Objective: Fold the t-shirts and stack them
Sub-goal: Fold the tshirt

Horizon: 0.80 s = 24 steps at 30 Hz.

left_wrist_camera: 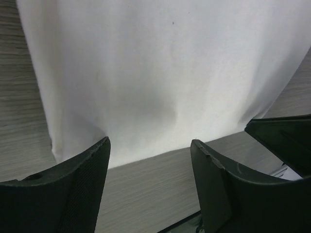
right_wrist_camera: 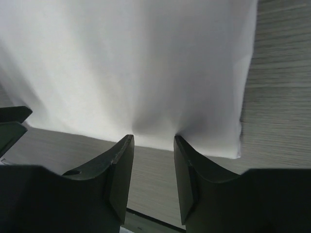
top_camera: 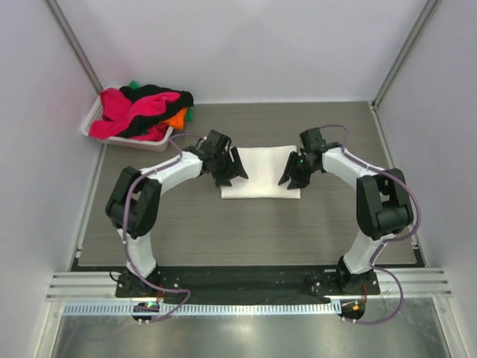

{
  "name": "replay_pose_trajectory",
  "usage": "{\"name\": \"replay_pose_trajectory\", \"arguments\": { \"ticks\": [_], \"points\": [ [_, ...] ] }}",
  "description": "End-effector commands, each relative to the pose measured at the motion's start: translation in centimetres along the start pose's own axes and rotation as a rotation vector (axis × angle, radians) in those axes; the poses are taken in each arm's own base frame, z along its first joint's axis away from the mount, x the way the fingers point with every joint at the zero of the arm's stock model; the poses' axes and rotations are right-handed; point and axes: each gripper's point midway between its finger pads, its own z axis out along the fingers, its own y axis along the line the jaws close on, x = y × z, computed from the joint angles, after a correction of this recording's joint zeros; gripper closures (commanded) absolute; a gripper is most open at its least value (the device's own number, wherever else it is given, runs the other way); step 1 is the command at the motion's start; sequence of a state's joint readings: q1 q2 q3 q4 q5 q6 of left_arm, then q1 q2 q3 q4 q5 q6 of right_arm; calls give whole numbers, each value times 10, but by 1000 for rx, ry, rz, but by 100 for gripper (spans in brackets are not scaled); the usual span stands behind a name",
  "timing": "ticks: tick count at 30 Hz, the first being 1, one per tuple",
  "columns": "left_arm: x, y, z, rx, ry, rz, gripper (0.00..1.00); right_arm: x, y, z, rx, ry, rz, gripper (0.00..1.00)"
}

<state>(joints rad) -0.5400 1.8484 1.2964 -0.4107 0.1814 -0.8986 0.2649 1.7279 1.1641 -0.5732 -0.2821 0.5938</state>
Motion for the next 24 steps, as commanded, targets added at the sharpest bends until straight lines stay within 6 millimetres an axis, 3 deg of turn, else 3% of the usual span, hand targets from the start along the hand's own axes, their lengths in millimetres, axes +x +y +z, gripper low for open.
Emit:
{"name": "replay_pose_trajectory", "arguments": {
  "ticks": [1, 3, 8, 13, 16, 19, 22, 23, 24],
  "points": [
    [-5, -25, 15, 118, -12, -15, 33, -8, -11, 13, 0, -31, -35, 56],
    [4, -7, 27, 67, 3, -26, 34, -3, -37, 21, 56, -19, -11, 57],
    [17, 39, 37, -71, -13, -16, 35, 10, -88, 22, 155, 1, 38, 58],
    [26, 71, 29, -183, -21, 21, 36, 16, -108, 15, 223, -8, 54, 57],
    [12, 71, 14, -230, -66, 57, 34, 14, -109, 3, 251, -15, 52, 55],
    [-12, 49, -20, -246, -119, 111, 23, 0, -108, -25, 315, -80, 36, 41],
    [-34, 13, -67, -203, -177, 161, 14, -18, -94, -52, 310, -143, 11, 22],
    [-37, 6, -80, -194, -186, 170, 14, -33, -86, -66, 312, -202, 1, 18],
    [-43, -8, -104, -176, -211, 186, 12, -37, -82, -71, 303, -213, -3, 12]
  ]
}}
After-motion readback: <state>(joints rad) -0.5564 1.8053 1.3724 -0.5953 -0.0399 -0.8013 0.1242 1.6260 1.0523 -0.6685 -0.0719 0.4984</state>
